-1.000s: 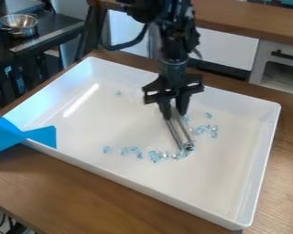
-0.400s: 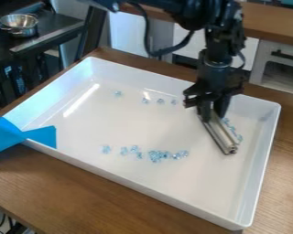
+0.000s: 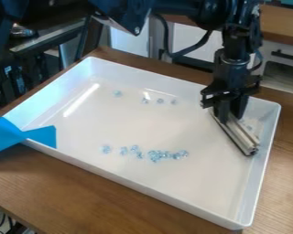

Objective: Sweep into pile

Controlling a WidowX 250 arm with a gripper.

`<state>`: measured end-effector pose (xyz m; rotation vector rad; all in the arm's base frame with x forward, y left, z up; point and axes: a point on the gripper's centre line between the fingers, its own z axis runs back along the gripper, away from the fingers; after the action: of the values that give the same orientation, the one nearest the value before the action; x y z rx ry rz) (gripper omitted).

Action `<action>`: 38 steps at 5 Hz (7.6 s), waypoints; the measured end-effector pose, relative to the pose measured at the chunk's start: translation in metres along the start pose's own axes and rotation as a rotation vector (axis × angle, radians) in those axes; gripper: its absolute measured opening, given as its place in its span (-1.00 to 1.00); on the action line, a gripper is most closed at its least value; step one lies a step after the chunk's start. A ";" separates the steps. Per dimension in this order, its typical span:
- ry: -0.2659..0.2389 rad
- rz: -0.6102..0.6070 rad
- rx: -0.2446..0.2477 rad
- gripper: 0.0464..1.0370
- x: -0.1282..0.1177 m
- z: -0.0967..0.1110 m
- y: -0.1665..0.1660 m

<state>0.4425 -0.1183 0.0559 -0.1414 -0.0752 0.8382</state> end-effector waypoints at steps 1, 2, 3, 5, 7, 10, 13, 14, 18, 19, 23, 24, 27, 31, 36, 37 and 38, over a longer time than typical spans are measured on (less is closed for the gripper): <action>0.052 -0.031 -0.021 -0.42 0.001 0.005 0.003; 0.098 -0.021 -0.085 -0.42 0.020 0.042 0.016; 0.148 0.000 -0.127 -0.42 0.046 0.073 0.042; 0.044 -0.215 -0.059 -0.42 0.084 0.072 0.114; -0.033 -0.308 0.013 -0.42 0.124 0.056 0.170; 0.029 -0.405 0.028 -0.42 0.095 0.070 0.228; -0.087 -0.356 0.073 -0.42 0.074 0.037 0.220; -0.112 -0.343 0.087 -0.42 0.072 0.034 0.216; -0.080 -0.286 0.119 -0.42 0.021 0.021 0.175; -0.089 -0.227 0.116 -0.42 0.010 0.018 0.165; -0.051 0.085 0.080 -0.42 0.001 0.002 0.071; -0.045 0.131 0.077 -0.42 0.009 -0.001 0.043; 0.015 0.155 0.068 -0.42 0.013 0.001 0.000; 0.214 -0.140 0.010 -0.42 0.125 0.107 0.091; 0.062 -0.331 0.209 -0.42 0.179 0.057 0.200; -0.004 -0.339 0.230 -0.42 0.179 0.053 0.199; -0.012 -0.368 0.249 -0.42 0.171 0.040 0.191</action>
<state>0.4113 0.1386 0.0677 0.1102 -0.0070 0.4750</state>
